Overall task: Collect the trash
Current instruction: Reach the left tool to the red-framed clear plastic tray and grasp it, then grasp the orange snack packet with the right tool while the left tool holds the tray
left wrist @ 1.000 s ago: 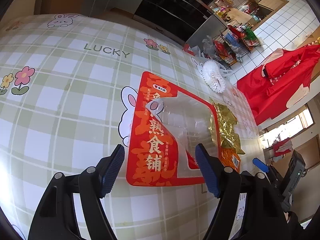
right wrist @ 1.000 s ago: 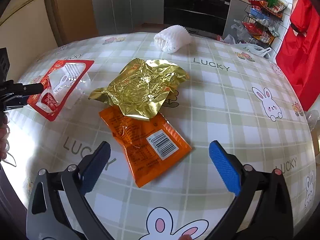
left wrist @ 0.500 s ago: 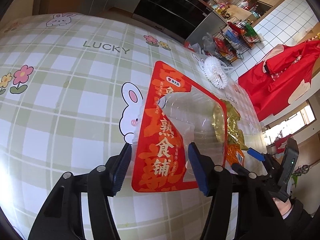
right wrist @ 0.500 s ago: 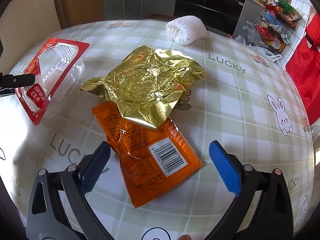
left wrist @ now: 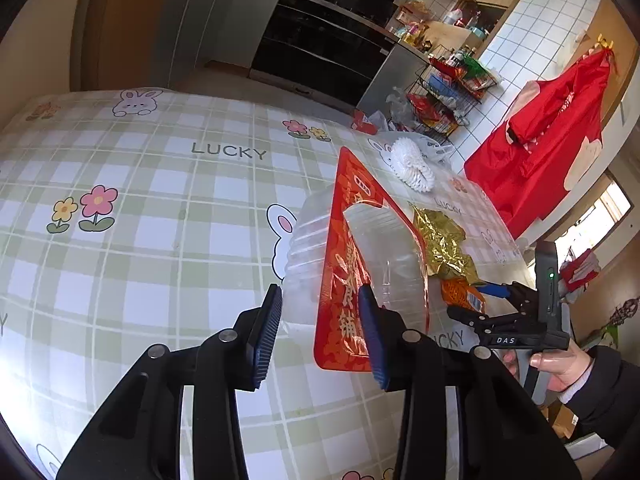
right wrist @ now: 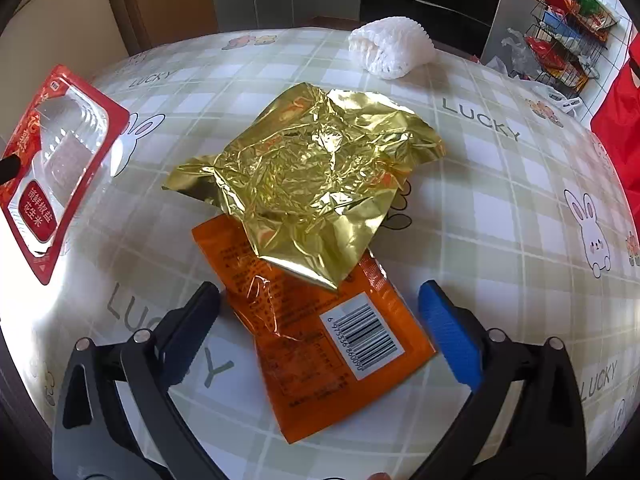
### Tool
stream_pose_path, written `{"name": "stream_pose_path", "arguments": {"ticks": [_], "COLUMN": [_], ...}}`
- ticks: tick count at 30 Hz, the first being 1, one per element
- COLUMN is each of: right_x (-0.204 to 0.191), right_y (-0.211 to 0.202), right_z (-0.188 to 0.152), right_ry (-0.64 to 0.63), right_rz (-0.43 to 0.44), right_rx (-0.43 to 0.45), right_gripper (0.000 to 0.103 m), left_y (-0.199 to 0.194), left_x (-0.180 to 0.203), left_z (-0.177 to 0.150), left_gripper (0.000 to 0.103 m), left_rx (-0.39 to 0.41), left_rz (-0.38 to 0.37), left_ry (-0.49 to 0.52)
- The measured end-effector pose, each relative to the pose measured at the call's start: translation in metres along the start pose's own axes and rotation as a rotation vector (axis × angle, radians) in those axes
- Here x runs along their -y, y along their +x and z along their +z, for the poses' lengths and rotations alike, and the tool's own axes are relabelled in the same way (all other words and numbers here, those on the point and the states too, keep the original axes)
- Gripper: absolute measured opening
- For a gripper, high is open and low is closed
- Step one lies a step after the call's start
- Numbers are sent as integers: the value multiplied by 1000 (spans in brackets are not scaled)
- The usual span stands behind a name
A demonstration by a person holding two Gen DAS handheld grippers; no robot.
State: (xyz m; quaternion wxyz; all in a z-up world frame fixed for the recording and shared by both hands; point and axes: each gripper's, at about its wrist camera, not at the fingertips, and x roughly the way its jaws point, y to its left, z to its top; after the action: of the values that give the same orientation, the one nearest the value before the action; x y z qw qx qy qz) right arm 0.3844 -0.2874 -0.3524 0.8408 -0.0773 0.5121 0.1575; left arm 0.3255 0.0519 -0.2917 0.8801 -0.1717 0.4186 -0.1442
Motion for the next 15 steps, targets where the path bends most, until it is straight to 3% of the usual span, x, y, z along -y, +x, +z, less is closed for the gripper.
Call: {"name": "stream_pose_path", "arguments": {"ticks": [7, 9, 15], "right_x": [-7, -13, -29], "right_y": [0, -5, -20], "right_z": [0, -2, -16], "right_ry": [-6, -34, -60], "right_rz": [5, 20, 48], "right_rx": [-46, -37, -46], "right_gripper": [96, 81, 61], "left_y": [-33, -42, -66], "left_x": [-16, -19, -23], "left_z": [-14, -19, -34], "left_gripper": [38, 38, 38], "left_rx": [44, 51, 55], "left_rz": [7, 9, 32], "left_ry": [-78, -92, -111]}}
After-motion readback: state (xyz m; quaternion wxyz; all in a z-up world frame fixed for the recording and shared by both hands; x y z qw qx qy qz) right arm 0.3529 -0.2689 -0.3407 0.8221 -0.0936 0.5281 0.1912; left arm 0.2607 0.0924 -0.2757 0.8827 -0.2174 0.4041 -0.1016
